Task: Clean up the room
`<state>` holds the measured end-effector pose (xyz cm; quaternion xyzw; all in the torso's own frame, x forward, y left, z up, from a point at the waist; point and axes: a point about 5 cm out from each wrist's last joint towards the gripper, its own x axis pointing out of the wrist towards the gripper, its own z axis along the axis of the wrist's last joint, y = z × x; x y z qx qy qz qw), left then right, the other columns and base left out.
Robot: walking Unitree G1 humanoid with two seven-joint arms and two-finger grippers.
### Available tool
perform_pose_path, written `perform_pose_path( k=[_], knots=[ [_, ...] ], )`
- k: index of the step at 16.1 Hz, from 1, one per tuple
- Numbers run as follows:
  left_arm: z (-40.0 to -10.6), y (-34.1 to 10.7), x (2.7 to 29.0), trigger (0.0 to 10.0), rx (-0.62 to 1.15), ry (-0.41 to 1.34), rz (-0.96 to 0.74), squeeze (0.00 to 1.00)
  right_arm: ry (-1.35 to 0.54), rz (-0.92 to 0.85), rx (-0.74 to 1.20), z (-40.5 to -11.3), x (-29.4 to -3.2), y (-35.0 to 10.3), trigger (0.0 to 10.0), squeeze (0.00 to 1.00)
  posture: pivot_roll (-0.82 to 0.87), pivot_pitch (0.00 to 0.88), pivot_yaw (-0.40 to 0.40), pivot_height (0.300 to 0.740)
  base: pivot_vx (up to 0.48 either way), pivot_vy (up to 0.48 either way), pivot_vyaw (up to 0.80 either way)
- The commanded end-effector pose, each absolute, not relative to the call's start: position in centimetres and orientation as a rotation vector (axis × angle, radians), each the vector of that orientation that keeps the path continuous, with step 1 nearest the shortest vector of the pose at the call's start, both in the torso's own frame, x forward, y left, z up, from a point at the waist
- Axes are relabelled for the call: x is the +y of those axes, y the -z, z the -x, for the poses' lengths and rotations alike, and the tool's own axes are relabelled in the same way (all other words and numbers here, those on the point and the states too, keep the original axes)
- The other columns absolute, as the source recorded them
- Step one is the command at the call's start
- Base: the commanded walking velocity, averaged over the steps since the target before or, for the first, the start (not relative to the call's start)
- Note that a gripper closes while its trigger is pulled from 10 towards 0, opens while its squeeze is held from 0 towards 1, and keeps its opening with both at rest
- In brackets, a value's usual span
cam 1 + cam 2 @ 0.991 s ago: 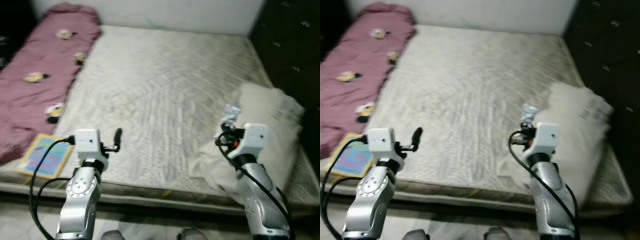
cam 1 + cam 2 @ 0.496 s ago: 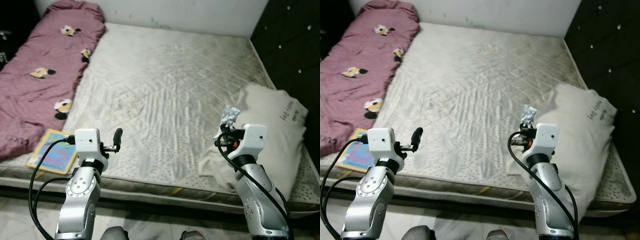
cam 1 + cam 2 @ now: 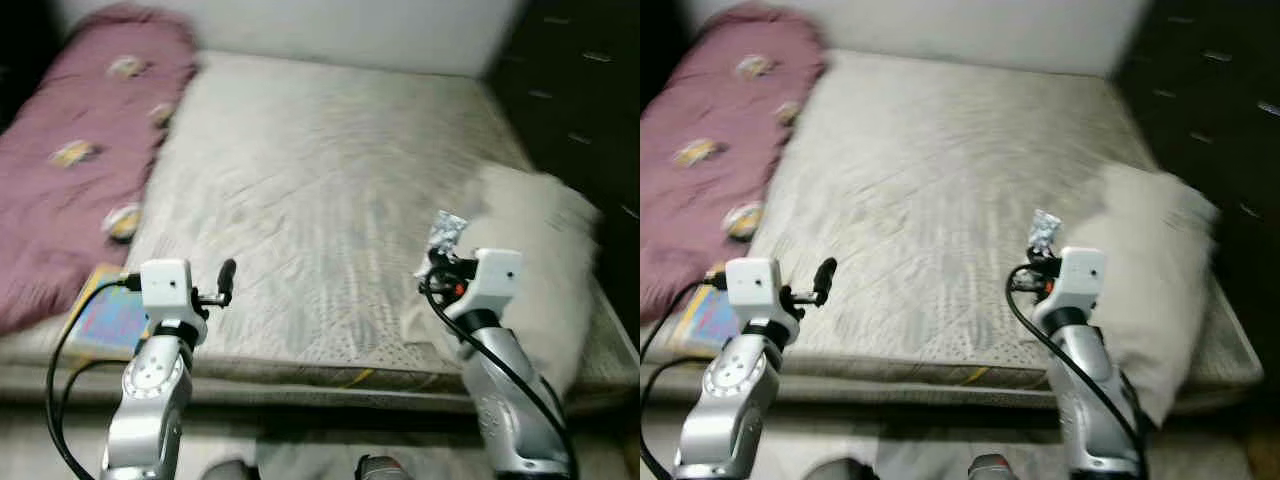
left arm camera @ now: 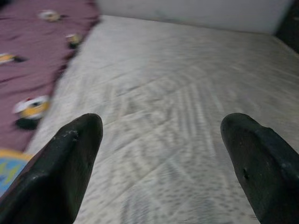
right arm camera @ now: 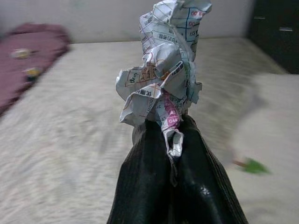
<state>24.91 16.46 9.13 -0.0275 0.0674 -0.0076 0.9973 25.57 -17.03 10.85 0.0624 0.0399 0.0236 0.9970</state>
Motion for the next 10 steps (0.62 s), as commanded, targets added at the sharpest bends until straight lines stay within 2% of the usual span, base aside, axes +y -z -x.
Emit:
perform_pose_path(
  k=[1,7,10],
  knots=[
    [-25.07,-9.28,15.92,10.0,0.131,0.030,0.059,0.00,-0.026,-0.117,0.092,-25.49,-17.57,-10.67,10.0,0.00,-0.04,0.083,-0.025,0.740,0.000,0.480,0.00],
    [-25.15,-9.30,15.84,10.0,0.127,0.030,0.053,0.00,-0.026,-0.114,0.091,-25.51,-17.57,-10.62,10.0,0.00,-0.04,0.082,-0.024,0.740,0.000,0.480,0.00],
    [-25.18,-9.38,15.81,10.0,0.116,0.030,0.042,0.00,-0.027,-0.112,0.092,-25.47,-17.54,-10.56,10.0,0.00,-0.04,0.082,-0.024,0.740,0.000,0.000,0.00]
  ],
)
